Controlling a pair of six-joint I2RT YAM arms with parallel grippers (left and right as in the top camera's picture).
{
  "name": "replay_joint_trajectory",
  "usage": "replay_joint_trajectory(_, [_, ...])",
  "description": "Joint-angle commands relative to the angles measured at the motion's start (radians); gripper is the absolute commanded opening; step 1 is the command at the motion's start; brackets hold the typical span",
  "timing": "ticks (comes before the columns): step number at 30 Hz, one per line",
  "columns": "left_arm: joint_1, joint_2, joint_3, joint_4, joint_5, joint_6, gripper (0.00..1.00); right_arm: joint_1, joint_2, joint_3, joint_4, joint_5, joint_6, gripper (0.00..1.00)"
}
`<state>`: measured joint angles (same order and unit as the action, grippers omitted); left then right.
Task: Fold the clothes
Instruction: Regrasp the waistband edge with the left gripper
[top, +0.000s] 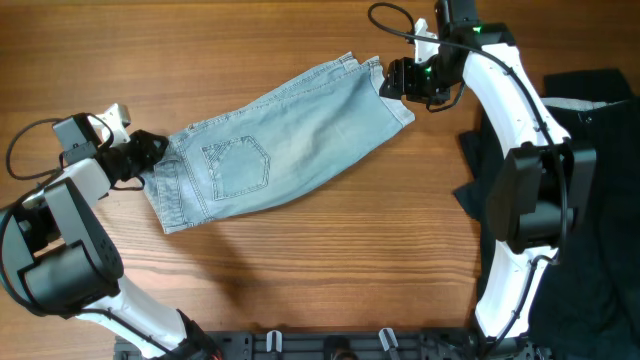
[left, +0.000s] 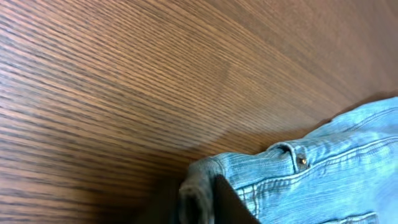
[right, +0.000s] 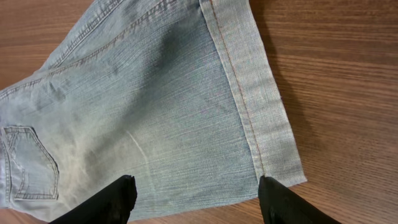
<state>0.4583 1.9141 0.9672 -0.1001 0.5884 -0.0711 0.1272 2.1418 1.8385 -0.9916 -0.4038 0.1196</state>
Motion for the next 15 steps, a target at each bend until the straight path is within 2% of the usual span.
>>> replay_joint_trajectory(1, [0.007,-0.038,0.003,-0.018,0.047,-0.019,0.12,-0.002,-0.006,-0.001,-0.008,-0.012,0.014,0.68])
replay_joint_trajectory(5, [0.034,-0.146,0.016,-0.139,0.047,-0.099,0.08,-0.002,-0.006,-0.001,-0.007,-0.011,0.011,0.68])
replay_joint_trajectory(8, [0.066,-0.267,0.033,-0.306,0.023,-0.146,0.06,-0.002,-0.006,-0.001,-0.007,-0.011,0.011,0.68])
replay_joint_trajectory(11, [0.084,-0.397,0.034,-0.497,-0.086,-0.196,0.06,-0.002,-0.006,-0.001,-0.007,-0.011,0.01,0.68])
replay_joint_trajectory(15, [0.083,-0.462,0.034,-0.665,-0.26,-0.233,0.07,-0.002,-0.006,-0.001,0.001,-0.011,0.01,0.68])
